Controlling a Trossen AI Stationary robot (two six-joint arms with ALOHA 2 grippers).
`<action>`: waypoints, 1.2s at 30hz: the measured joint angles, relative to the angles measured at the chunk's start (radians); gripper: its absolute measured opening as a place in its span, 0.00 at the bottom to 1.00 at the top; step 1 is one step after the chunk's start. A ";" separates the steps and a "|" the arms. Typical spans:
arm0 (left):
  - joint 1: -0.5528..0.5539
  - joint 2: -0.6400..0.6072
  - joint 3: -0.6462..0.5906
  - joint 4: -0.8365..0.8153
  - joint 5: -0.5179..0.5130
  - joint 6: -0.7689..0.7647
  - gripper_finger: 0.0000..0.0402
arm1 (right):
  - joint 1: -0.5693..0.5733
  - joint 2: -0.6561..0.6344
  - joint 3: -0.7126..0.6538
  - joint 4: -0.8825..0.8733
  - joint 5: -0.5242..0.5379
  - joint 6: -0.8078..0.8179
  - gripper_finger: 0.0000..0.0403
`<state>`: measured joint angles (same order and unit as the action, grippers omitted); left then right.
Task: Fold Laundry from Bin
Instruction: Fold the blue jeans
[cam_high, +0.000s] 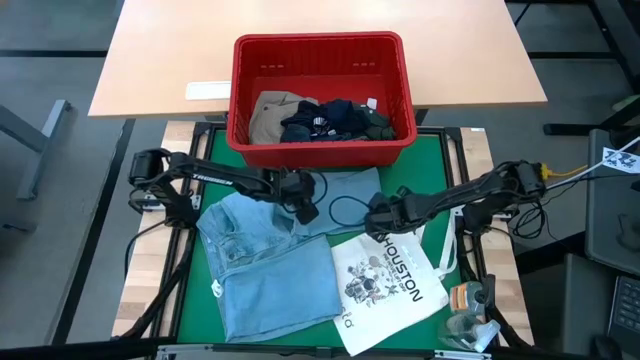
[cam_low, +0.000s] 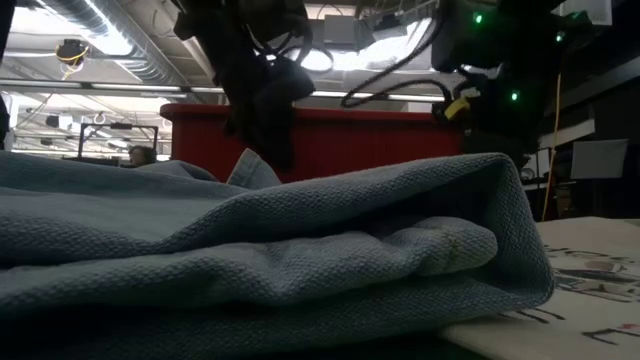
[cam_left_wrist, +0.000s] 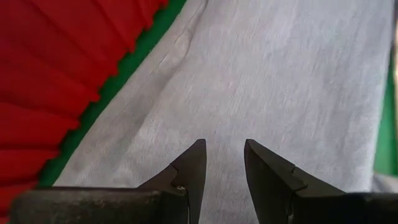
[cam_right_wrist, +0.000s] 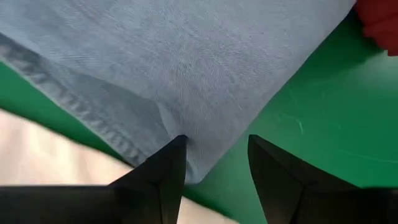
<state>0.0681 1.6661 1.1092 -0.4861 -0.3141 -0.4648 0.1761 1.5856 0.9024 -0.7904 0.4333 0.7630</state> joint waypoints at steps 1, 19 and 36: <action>0.000 0.012 0.000 0.006 -0.002 0.000 0.26 | 0.000 0.017 0.000 -0.003 0.001 0.000 0.42; 0.058 0.175 0.000 0.003 -0.151 0.023 0.26 | 0.000 0.097 0.003 -0.120 -0.101 -0.268 0.42; 0.091 0.075 0.000 0.017 -0.131 0.051 0.26 | 0.000 -0.040 -0.002 -0.224 -0.127 -0.300 0.42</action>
<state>0.1595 1.7412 1.1095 -0.4693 -0.4448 -0.4137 0.1761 1.5456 0.9001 -1.0145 0.3059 0.4629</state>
